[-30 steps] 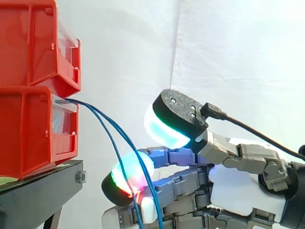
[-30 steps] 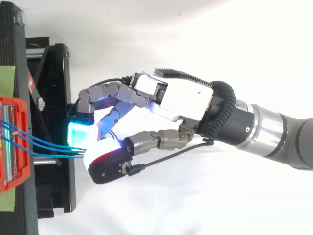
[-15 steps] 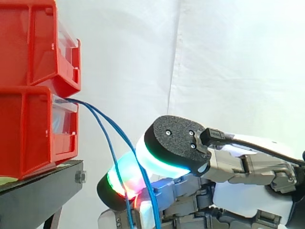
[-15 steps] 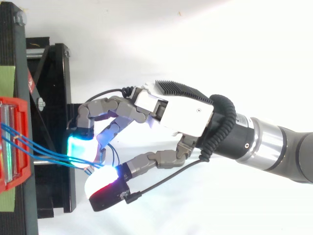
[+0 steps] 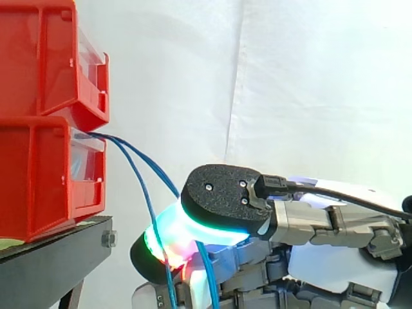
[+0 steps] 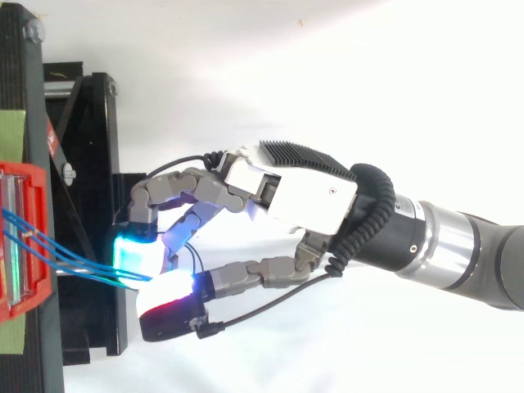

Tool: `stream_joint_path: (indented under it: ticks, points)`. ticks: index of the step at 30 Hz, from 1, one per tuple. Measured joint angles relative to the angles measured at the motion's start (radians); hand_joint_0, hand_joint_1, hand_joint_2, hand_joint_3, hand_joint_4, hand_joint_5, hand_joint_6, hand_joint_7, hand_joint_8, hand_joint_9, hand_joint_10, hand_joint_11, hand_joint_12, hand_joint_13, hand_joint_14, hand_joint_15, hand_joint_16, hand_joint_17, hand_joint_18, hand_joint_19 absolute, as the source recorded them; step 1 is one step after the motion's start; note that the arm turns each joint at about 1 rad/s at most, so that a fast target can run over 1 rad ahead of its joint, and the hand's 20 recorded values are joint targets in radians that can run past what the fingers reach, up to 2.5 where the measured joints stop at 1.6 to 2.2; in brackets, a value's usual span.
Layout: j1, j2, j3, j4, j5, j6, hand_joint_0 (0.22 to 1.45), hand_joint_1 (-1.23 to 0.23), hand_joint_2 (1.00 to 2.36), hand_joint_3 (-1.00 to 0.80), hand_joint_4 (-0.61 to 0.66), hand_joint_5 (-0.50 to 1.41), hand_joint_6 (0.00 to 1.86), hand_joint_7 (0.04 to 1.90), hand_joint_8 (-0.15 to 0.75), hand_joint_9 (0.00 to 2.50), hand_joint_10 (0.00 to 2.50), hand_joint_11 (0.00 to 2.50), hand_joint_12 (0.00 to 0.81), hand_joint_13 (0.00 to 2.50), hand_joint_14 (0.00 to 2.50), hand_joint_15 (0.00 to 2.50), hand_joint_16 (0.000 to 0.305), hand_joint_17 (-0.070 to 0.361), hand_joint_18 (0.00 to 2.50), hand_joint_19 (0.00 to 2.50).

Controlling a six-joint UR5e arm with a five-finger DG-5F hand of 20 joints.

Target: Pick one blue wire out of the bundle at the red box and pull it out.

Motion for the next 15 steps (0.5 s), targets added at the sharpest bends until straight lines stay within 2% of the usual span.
stream_joint_path:
  ticks: [4,9,11,15]
  points:
    - [0.0,0.0,0.001,0.0,-0.001,0.001,0.58,-0.62,1.0,-0.1,0.17,-0.08,0.72,1.17,0.287,1.11,0.02,0.66,0.412,0.63,0.01,0.32,0.068,0.152,0.56,0.32]
    - [0.0,0.0,0.01,-0.003,0.0,0.002,0.6,-0.59,1.05,-0.07,0.25,-0.04,0.53,1.43,0.278,1.09,0.02,0.61,0.405,0.63,0.01,0.32,0.066,0.15,0.55,0.32]
    - [0.0,0.001,0.016,-0.005,-0.001,0.002,0.62,-0.59,1.0,-0.05,0.26,-0.03,0.5,1.46,0.273,1.09,0.02,0.63,0.398,0.63,0.01,0.32,0.065,0.147,0.54,0.33]
    - [-0.001,0.001,0.023,-0.011,-0.002,0.004,0.62,-0.61,1.0,-0.04,0.27,-0.04,0.5,1.41,0.269,1.08,0.02,0.64,0.395,0.63,0.01,0.32,0.064,0.144,0.54,0.32]
